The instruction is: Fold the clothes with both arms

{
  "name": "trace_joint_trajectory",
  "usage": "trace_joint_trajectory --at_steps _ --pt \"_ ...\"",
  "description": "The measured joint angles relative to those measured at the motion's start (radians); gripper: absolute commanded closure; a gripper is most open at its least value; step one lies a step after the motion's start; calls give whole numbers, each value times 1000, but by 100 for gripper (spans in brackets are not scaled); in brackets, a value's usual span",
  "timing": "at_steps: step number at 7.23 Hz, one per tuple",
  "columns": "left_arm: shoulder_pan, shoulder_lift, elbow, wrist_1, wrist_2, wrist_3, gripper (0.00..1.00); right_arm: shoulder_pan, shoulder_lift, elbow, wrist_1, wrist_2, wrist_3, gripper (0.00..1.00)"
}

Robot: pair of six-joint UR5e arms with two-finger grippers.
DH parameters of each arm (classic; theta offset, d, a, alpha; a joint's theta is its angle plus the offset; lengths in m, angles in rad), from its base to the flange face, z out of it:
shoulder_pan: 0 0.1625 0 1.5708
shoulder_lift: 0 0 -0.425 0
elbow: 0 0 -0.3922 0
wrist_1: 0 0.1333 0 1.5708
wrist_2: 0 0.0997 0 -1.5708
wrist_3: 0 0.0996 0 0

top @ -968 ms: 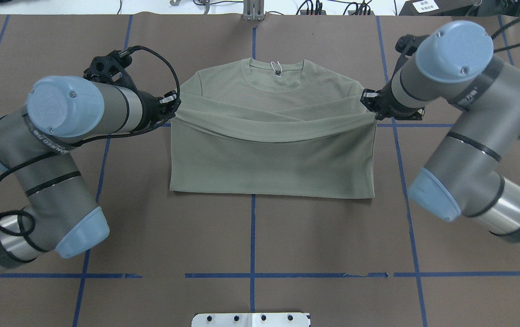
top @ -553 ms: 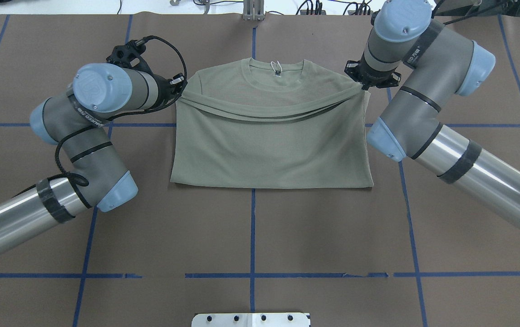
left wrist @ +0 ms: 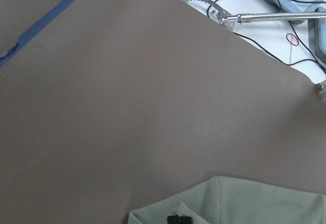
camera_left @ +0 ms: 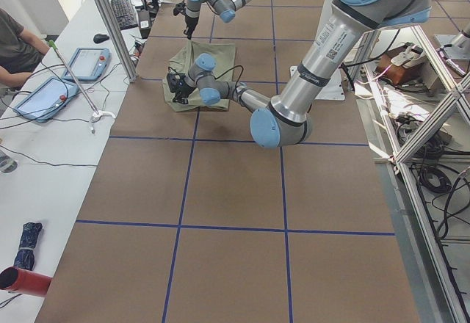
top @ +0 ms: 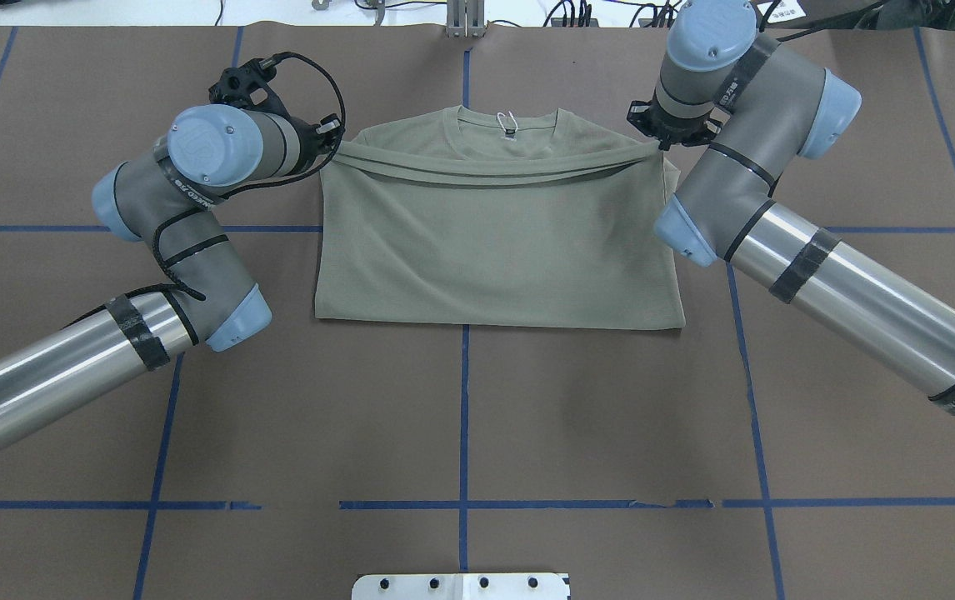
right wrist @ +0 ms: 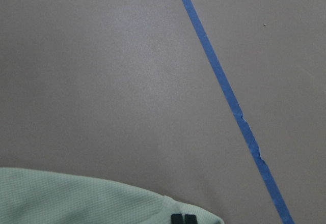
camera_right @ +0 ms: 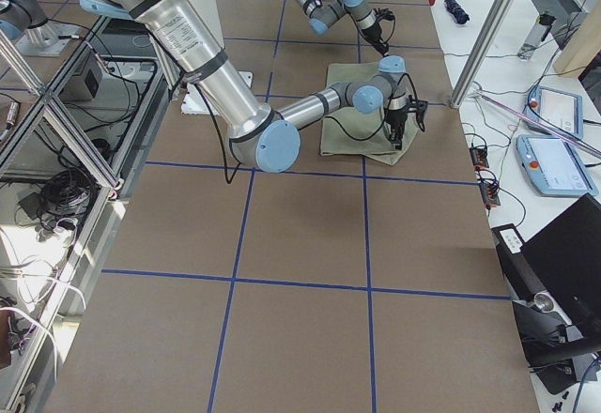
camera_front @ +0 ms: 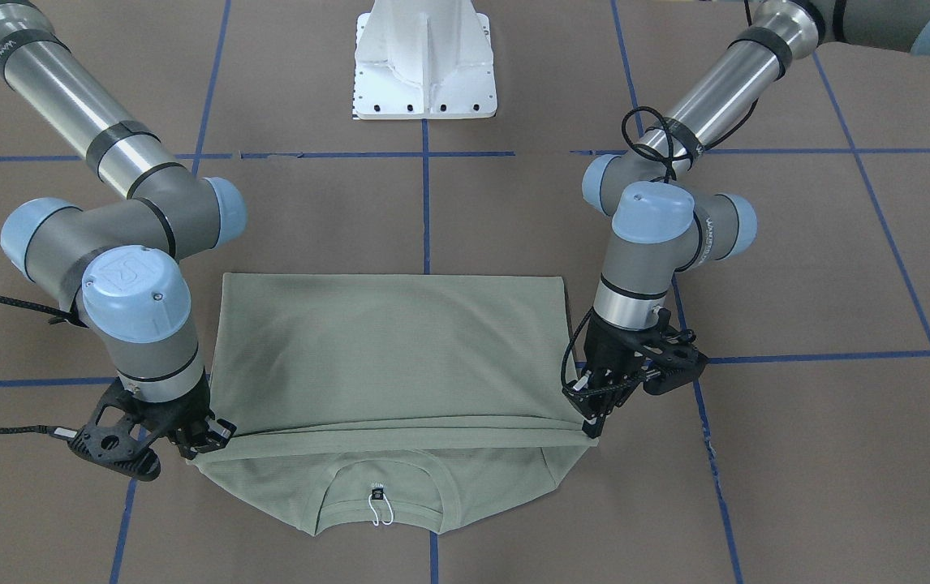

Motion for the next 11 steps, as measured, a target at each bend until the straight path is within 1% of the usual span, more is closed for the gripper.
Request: trace_joint_trajectory --at_steps 2,3,4,5,6,7,8,9,10,11 --pt "-6 -5 15 -3 1 20 100 1 11 -31 10 -22 -5 100" --pt "-6 -8 20 -3 1 25 77 1 16 -38 11 -28 -6 59" --pt "-6 -9 26 -3 1 27 53 0 19 -39 12 -30 -5 48" --pt "-7 -9 30 -4 1 41 50 -4 18 -31 12 -31 -3 42" --pt "-9 -9 33 -10 0 65 50 -7 9 -3 13 -29 1 37" --pt "-14 -6 33 -26 -3 79 50 -17 -31 74 11 -20 11 32" --pt "-18 -3 28 -42 -8 85 50 -40 -118 210 9 2 41 26" --pt "-20 0 12 -50 -17 85 50 -71 -226 366 11 29 118 25" --pt "-22 2 -8 -52 -30 85 50 -108 -315 487 14 45 228 24" --pt "-23 4 -18 -53 -41 86 50 -151 -378 560 16 48 337 24"
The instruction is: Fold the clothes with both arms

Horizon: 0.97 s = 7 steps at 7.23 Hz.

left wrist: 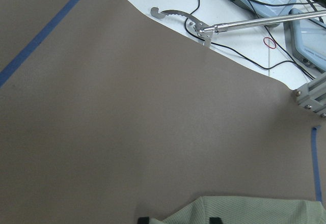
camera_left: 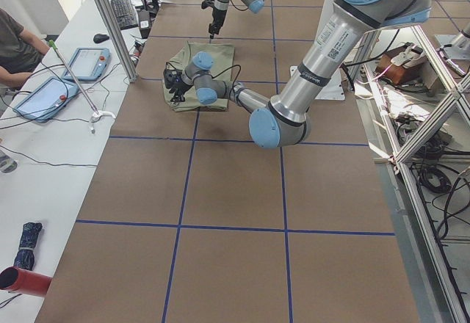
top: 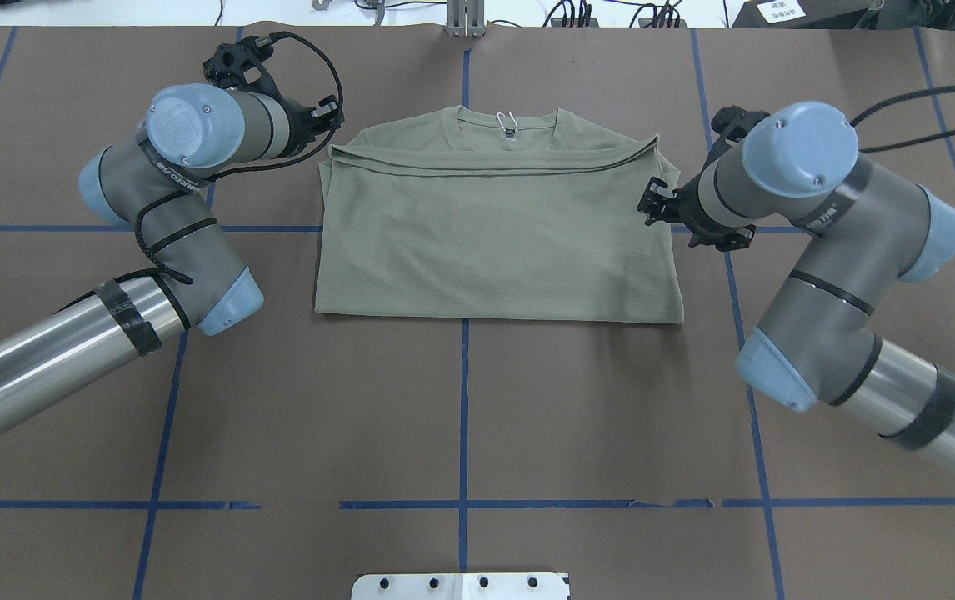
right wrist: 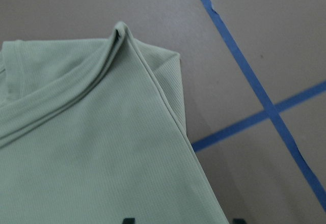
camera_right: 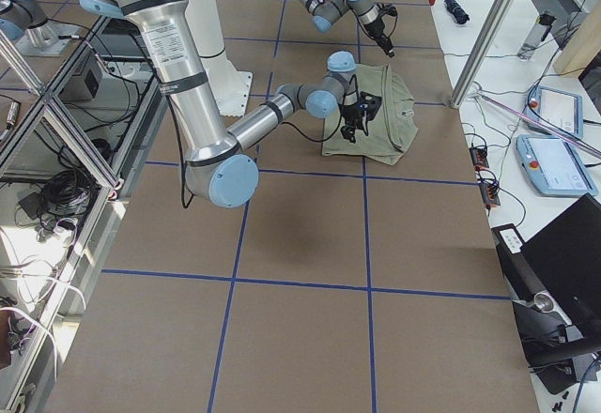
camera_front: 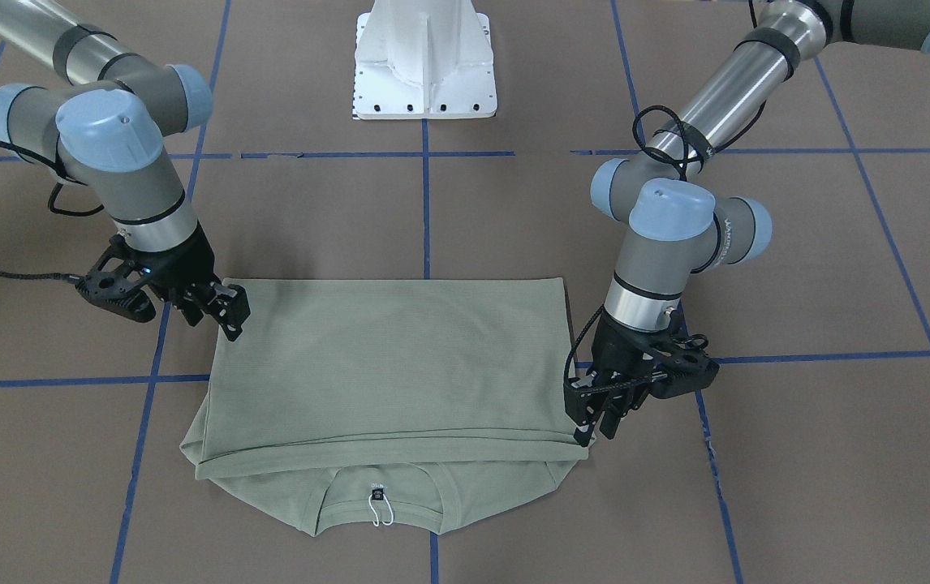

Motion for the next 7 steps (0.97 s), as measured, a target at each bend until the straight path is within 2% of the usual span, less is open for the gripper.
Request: trace_joint_trajectory --at_steps 1,3,4,6,7 --pt "-1 1 -4 -1 -5 1 50 -41 -34 25 0 -8 90 24" --pt "-1 1 -5 -1 -7 1 50 -82 -47 0 -1 -18 172 24" --pt "0 1 -6 0 -7 0 50 -92 -47 -17 -1 -20 183 30" --pt "0 0 -6 0 -7 0 50 -102 -50 -27 -1 -22 191 100" --pt "0 1 -6 0 -6 0 50 -104 -52 -28 -1 -21 197 100"
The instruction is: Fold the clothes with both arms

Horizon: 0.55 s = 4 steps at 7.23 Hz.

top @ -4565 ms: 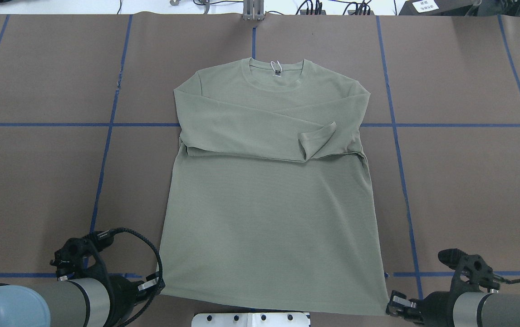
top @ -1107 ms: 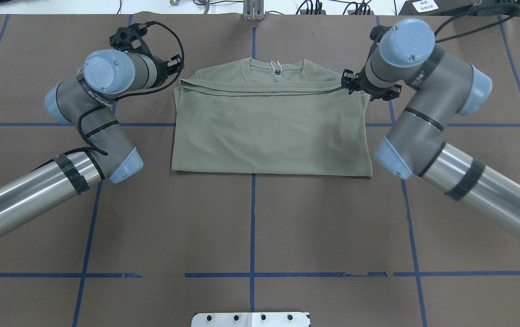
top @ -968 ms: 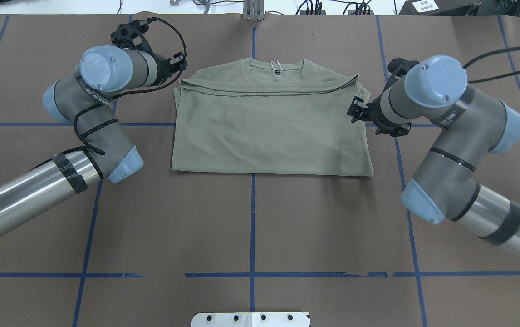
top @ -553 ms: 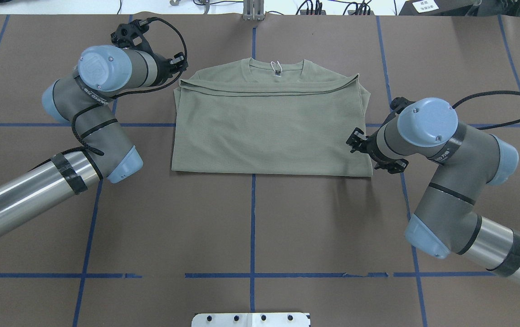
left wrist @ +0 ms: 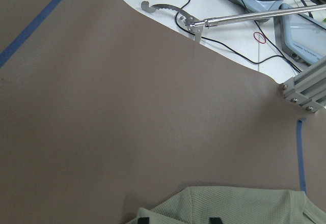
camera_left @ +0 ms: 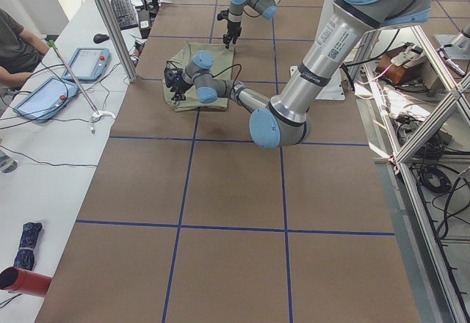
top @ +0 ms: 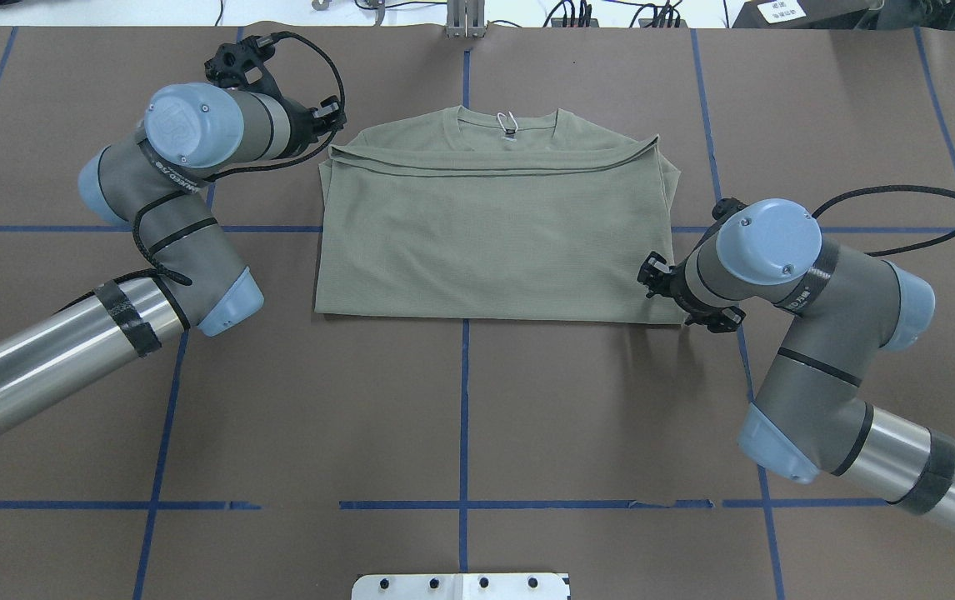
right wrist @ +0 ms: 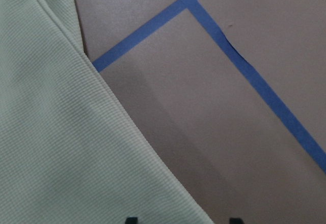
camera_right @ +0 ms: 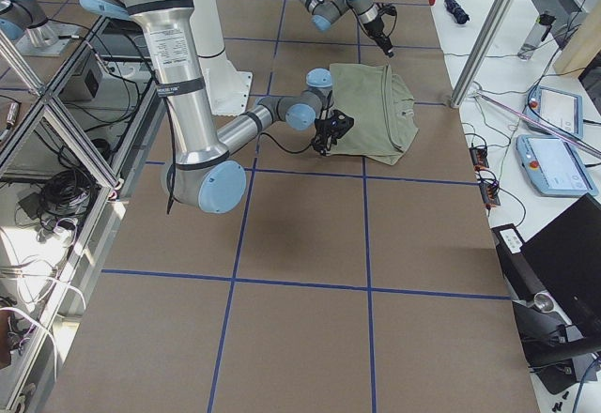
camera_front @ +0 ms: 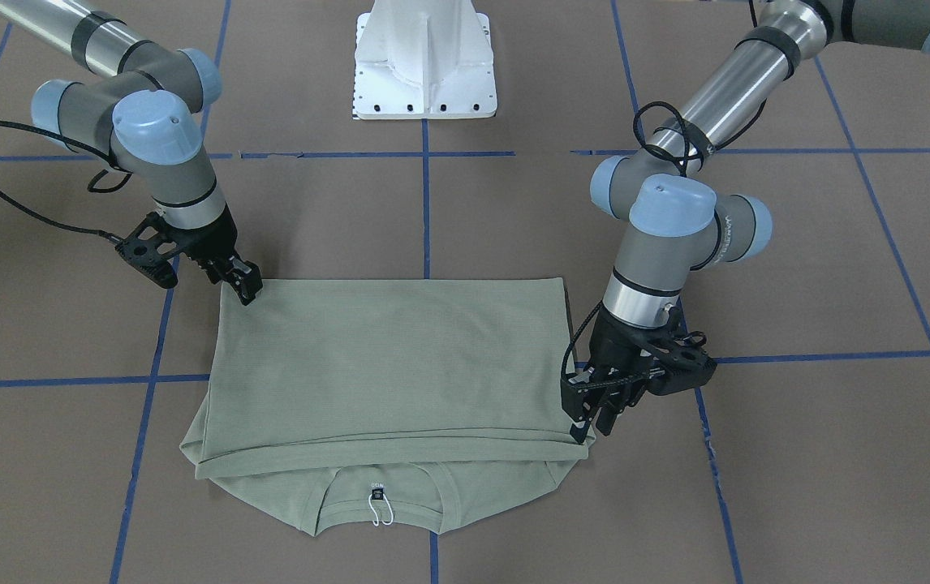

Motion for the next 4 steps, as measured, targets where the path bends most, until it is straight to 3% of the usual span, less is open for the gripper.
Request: trace_joint_trajectory --at_steps 3,4 --pt "0 1 -1 0 0 2 50 1 -8 16 1 3 7 100" --pt "0 0 -5 1 -1 2 50 -6 -38 62 1 5 8 100"
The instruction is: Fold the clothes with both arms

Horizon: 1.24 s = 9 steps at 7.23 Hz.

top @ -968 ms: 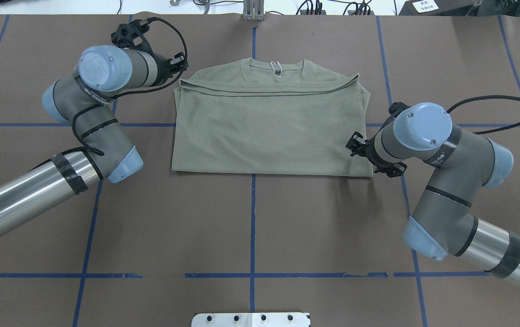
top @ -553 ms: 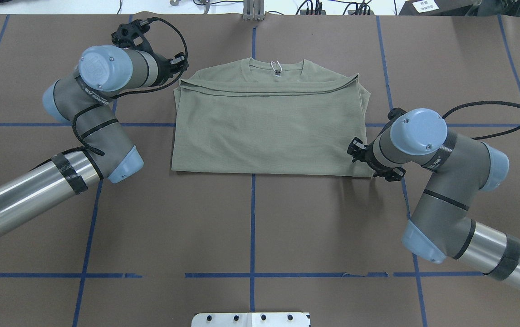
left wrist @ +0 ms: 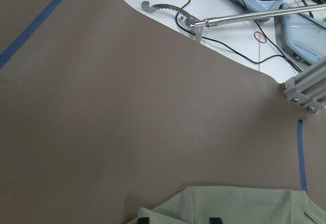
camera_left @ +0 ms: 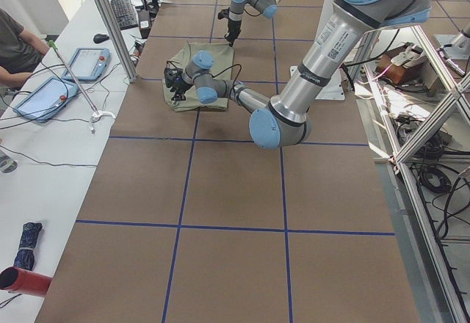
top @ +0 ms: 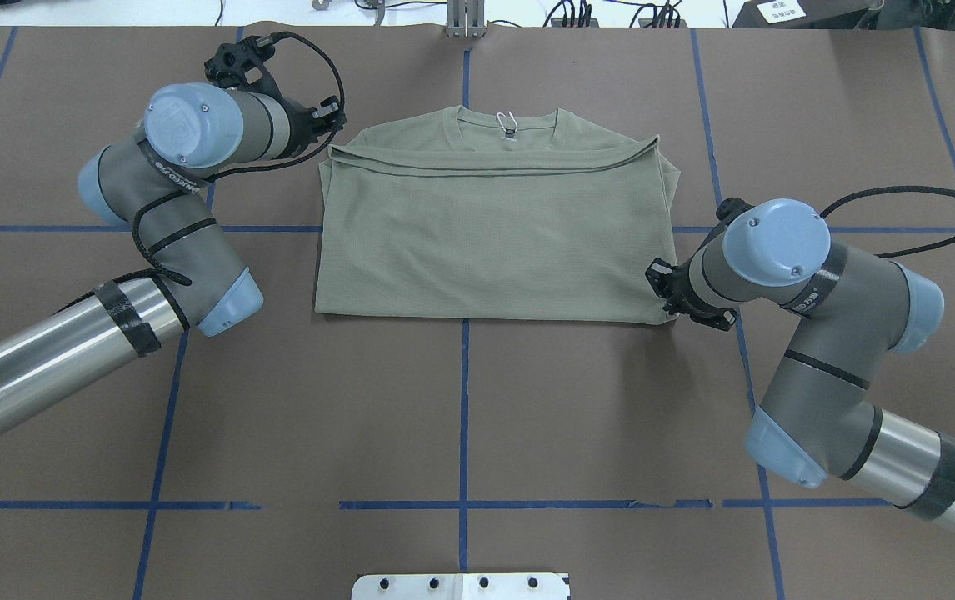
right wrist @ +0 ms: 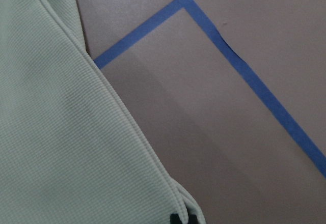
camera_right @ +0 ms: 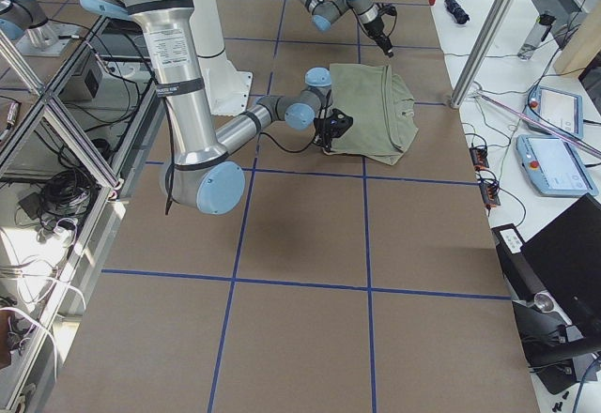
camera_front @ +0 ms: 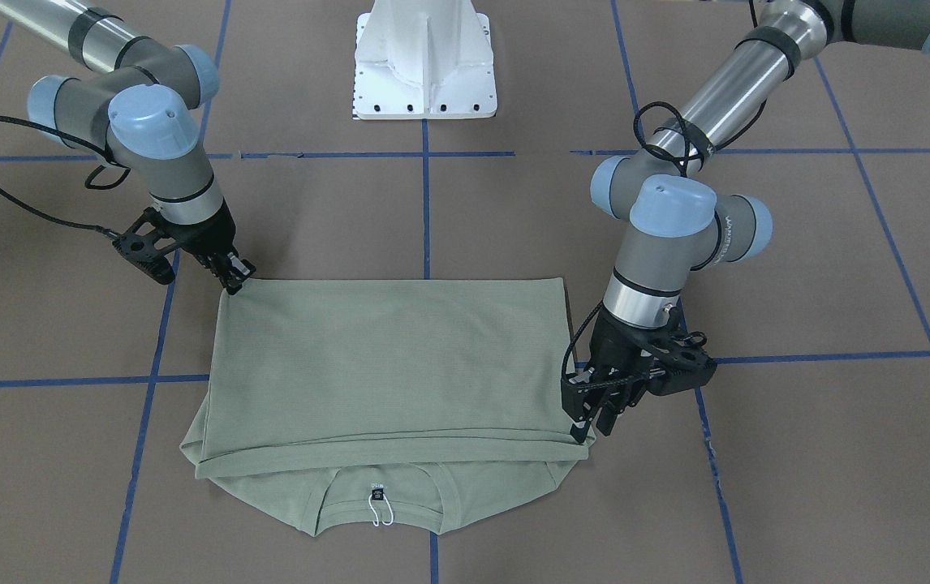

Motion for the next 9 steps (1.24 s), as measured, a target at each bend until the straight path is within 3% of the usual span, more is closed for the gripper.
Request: trace_joint_trajectory --at_steps 2,5,6,8,9 --pt "0 5 -49 7 -13 -2 50 -87 -130 199 -9 6 15 100" --pt "12 74 -217 11 -122 -22 50 -351 -302 451 -17 18 126 100" --pt "20 99 -273 16 -160 -47 49 -470 -324 498 -18 19 189 1" --pt "27 122 -363 55 -221 -105 42 -655 -337 536 -18 -6 256 0" --pt "41 139 -409 87 -240 -129 38 -688 -338 539 -18 -36 271 0"
